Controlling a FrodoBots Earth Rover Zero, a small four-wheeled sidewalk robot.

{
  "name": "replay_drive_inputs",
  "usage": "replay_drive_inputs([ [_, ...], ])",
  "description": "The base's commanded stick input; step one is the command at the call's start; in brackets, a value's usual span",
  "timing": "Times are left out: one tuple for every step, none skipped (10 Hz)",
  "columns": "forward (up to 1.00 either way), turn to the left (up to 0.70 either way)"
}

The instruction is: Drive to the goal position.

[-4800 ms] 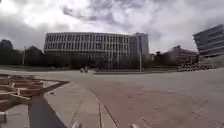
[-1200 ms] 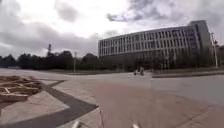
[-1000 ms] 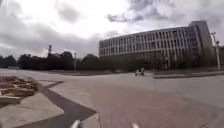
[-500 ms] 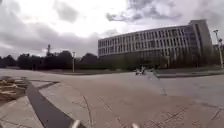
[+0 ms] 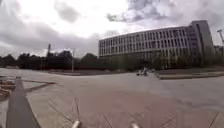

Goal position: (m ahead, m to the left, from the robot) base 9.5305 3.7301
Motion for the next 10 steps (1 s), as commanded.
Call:
replay_drive_inputs([
  [1.0,0.0],
  [1.0,0.0],
  [1.0,0.0],
  [1.0,0.0],
  [1.0,0.0],
  [1.0,-0.11],
  [1.0,-0.23],
  [1.0,0.0],
  [1.0,0.0],
  [1.0,0.0],
])
